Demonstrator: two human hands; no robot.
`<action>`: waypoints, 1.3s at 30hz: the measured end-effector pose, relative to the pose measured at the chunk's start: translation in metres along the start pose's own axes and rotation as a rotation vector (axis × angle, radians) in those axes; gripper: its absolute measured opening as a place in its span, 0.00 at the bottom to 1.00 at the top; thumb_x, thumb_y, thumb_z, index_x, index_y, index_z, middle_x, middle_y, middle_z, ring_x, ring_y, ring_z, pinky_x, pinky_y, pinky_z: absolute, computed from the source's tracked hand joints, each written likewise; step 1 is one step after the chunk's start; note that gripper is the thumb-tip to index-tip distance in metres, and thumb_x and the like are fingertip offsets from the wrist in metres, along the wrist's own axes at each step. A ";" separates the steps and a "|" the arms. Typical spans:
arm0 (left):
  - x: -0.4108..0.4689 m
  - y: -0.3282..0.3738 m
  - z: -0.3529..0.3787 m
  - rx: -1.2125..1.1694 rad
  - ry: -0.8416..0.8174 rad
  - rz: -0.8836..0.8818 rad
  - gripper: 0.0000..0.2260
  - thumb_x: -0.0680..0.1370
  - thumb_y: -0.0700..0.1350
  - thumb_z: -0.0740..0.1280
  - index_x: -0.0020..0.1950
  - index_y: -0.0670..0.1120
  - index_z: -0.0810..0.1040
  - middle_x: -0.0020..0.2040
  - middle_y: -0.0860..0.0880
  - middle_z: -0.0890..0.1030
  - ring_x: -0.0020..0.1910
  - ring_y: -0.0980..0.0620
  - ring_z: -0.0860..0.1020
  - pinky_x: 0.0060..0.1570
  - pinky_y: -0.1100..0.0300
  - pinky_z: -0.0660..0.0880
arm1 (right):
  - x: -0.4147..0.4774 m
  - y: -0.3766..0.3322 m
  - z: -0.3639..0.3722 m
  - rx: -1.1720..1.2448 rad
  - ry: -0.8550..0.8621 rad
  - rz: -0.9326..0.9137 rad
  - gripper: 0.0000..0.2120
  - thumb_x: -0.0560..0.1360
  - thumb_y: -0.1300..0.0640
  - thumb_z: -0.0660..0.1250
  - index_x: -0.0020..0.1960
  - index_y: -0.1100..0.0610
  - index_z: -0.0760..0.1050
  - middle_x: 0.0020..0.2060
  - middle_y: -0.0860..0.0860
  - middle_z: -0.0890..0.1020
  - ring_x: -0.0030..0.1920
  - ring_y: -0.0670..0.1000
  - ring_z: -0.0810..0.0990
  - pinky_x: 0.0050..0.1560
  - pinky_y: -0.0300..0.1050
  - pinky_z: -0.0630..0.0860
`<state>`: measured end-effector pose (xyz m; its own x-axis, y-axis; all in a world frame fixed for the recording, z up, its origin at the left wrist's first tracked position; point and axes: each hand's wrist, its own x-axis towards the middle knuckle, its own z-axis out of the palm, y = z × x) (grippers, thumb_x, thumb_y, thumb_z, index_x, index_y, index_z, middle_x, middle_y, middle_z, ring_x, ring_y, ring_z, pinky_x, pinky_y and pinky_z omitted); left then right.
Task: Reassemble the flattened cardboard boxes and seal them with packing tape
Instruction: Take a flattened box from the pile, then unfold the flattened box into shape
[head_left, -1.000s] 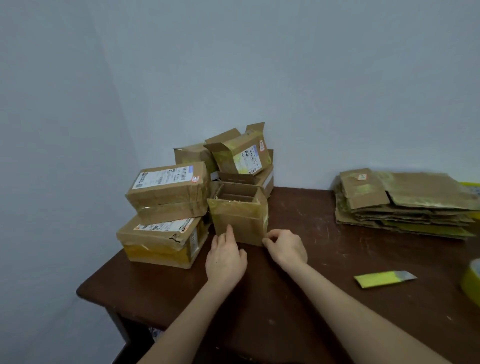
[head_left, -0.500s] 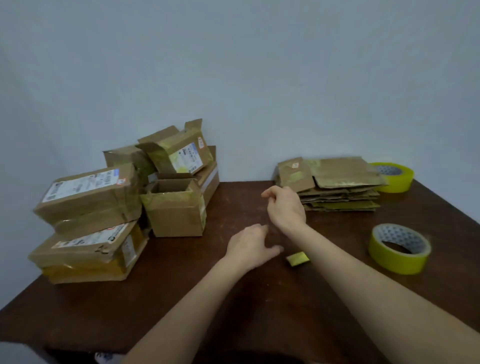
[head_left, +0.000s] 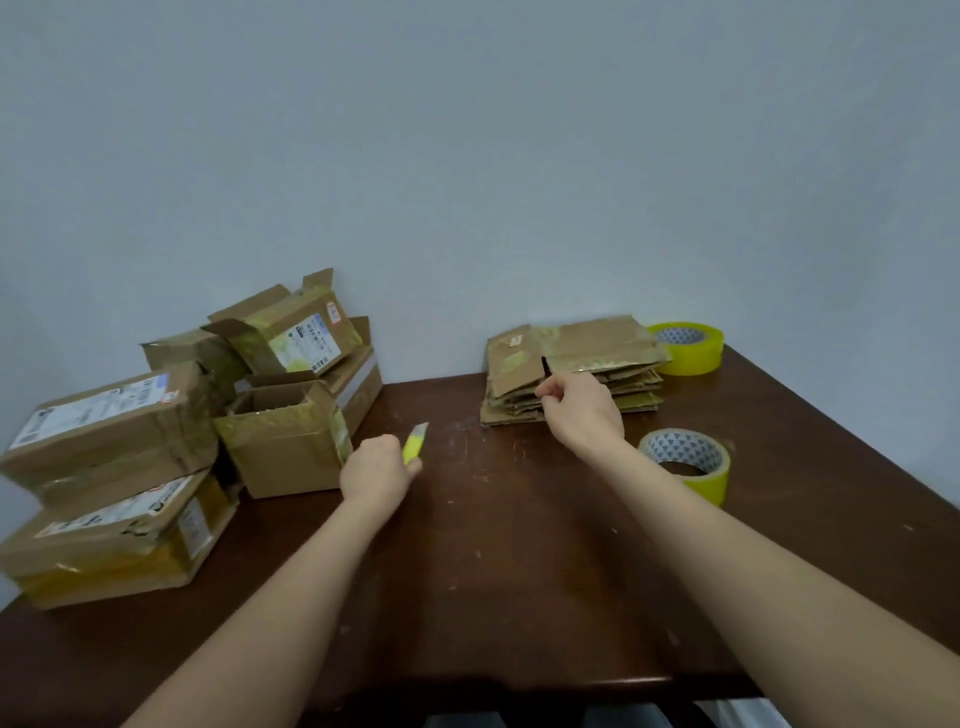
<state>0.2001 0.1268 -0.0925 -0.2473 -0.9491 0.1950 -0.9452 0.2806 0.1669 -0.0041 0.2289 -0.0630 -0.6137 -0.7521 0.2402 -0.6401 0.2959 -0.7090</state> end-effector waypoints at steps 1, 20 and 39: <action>0.004 -0.008 -0.001 0.030 -0.012 -0.031 0.15 0.77 0.55 0.66 0.53 0.43 0.78 0.44 0.48 0.77 0.44 0.47 0.78 0.38 0.56 0.75 | -0.001 -0.002 0.003 0.005 -0.014 0.001 0.10 0.78 0.55 0.59 0.52 0.45 0.78 0.56 0.50 0.79 0.57 0.55 0.76 0.51 0.52 0.79; 0.129 0.156 0.030 -0.819 -0.256 -0.107 0.31 0.78 0.55 0.63 0.75 0.40 0.59 0.70 0.41 0.69 0.66 0.40 0.70 0.60 0.52 0.70 | 0.139 0.078 -0.035 -0.102 0.205 0.400 0.26 0.79 0.46 0.61 0.71 0.60 0.64 0.69 0.61 0.68 0.69 0.62 0.67 0.64 0.55 0.68; 0.049 0.066 -0.062 -1.356 -0.275 0.276 0.45 0.61 0.59 0.75 0.74 0.47 0.63 0.67 0.48 0.75 0.63 0.49 0.75 0.65 0.45 0.70 | 0.044 0.013 -0.048 0.727 0.085 0.040 0.32 0.63 0.49 0.80 0.62 0.54 0.70 0.56 0.49 0.78 0.55 0.50 0.79 0.58 0.53 0.77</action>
<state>0.1390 0.1076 -0.0117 -0.5698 -0.7950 0.2078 0.0370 0.2278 0.9730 -0.0616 0.2274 -0.0296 -0.6828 -0.6919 0.2347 -0.1661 -0.1658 -0.9721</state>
